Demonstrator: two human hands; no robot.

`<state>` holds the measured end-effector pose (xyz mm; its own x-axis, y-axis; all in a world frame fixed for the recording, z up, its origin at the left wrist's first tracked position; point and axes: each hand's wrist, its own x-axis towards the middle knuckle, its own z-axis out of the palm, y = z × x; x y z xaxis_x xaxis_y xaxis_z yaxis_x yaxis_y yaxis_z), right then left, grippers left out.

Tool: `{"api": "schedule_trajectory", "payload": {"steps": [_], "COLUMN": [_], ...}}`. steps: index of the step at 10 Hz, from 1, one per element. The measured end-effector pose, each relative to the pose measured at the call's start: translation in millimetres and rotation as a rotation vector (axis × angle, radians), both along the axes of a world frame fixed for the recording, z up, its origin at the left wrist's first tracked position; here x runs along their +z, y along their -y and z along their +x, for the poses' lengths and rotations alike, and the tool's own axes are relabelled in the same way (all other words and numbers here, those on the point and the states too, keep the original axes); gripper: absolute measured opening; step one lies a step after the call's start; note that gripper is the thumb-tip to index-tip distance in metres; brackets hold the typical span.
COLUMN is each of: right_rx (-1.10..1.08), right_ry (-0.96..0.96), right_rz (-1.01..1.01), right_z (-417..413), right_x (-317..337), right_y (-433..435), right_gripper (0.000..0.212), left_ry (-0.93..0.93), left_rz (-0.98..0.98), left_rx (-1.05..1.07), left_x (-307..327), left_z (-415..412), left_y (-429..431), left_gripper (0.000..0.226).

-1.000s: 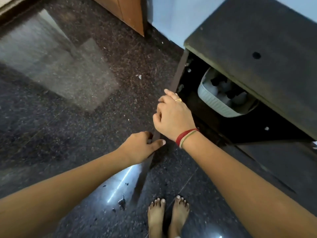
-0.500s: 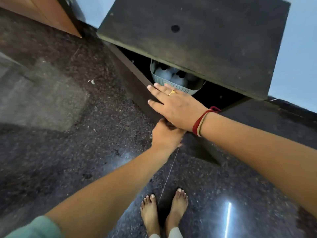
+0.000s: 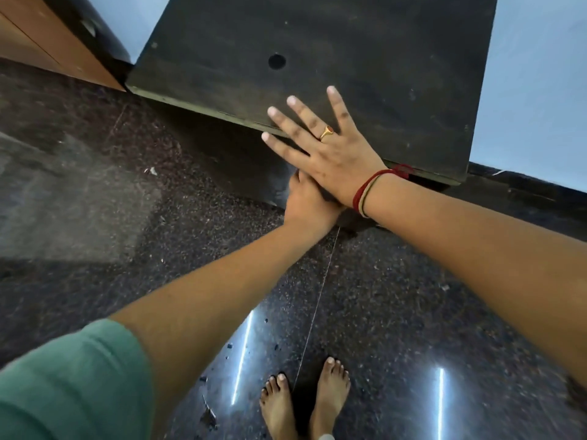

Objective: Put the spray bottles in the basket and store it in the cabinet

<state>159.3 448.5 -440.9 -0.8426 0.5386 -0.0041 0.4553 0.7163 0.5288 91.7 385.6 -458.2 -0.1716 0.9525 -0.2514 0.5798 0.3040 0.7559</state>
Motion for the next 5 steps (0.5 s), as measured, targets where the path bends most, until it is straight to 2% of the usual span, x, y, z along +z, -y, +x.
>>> {"api": "schedule_trajectory", "payload": {"steps": [1, 2, 3, 4, 5], "right_rx": [-0.012, 0.000, -0.058, -0.319, -0.432], "right_ry": [-0.048, -0.099, -0.225, -0.363, -0.391], "right_rz": [-0.060, -0.090, -0.104, -0.136, -0.133], "right_z": [-2, 2, 7, 8, 12], "right_x": [-3, 1, 14, 45, 90], "right_y": [0, 4, 12, 12, 8], "right_gripper": [0.085, 0.084, 0.083, 0.085, 0.087], "left_ry": [0.046, -0.100, -0.088, -0.181, -0.368], "left_rz": [0.002, -0.102, 0.058, 0.200, 0.324], "left_rx": [0.032, -0.111, 0.065, 0.103, 0.022], "left_x": [2, 4, 23, 64, 121], "left_z": [-5, -20, -39, -53, -62], "left_y": [-6, 1, 11, 1, -16], "left_gripper": [0.103, 0.067, 0.025, 0.024, 0.043]}}
